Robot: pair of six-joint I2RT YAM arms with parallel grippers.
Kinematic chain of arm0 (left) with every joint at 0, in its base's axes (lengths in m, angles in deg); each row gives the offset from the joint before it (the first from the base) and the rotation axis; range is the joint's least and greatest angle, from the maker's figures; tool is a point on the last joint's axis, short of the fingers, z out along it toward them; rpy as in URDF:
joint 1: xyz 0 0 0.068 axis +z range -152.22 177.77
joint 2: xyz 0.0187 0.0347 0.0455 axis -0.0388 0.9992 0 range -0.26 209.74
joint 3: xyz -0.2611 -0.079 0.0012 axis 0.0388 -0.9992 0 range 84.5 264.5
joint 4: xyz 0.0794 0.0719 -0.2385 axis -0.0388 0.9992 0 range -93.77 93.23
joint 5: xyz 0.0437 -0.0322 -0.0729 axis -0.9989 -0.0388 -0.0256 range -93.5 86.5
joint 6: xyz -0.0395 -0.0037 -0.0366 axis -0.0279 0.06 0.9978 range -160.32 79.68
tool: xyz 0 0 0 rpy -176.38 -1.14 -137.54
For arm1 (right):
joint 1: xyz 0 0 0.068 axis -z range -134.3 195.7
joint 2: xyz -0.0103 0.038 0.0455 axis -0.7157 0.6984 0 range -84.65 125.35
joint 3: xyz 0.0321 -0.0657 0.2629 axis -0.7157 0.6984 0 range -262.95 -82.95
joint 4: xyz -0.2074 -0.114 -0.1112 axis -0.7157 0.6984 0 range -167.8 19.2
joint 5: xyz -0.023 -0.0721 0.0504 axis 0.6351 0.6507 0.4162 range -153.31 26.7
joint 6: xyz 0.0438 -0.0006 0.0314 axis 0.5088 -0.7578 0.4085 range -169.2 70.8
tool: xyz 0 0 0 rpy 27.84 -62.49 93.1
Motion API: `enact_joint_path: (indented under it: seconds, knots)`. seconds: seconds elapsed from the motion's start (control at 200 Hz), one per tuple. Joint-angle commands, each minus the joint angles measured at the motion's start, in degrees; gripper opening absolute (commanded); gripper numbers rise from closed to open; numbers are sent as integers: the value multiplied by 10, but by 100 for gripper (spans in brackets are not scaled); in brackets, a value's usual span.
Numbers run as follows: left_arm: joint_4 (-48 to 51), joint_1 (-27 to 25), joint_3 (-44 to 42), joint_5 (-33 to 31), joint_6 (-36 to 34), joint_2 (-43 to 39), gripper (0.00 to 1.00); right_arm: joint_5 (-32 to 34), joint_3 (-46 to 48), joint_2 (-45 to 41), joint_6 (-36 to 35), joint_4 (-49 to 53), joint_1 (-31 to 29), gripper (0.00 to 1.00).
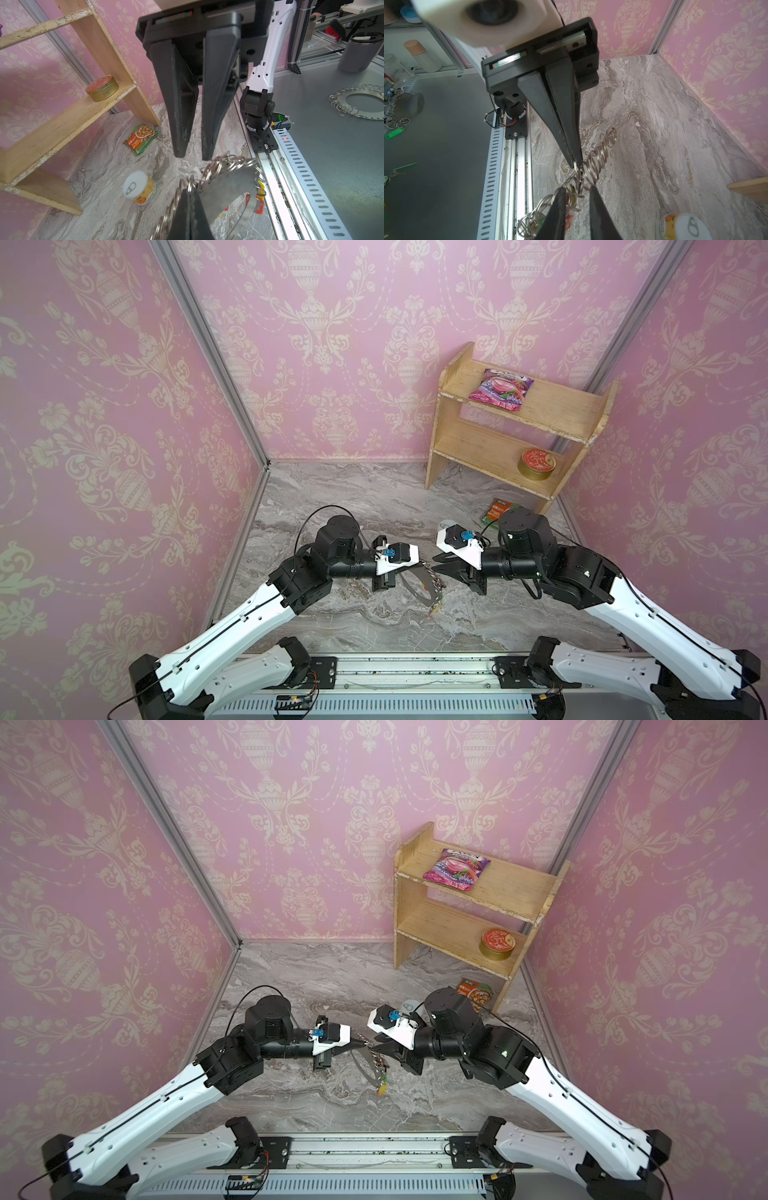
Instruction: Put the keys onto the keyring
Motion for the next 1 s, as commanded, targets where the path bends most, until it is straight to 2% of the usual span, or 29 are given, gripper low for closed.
enact_joint_path:
  seconds: [0.0, 0.105, 0.28, 0.585, 0.996]
  knots:
    - [-36, -4, -7, 2, 10, -13, 0, -1, 9, 3, 23, -14, 3, 22]
    - [-48, -3, -12, 2, 10, -16, 0, -6, 11, 10, 26, -11, 2, 21]
    - [-54, -3, -14, -3, 11, -16, 0, -19, 14, 5, 34, -19, 2, 11]
    - [-70, -3, -19, -12, 12, -24, 0, -22, 44, -10, 55, -23, 3, 9]
    - [-91, -3, -27, -7, 16, -26, 0, -35, 67, -21, 84, -67, 4, 14]
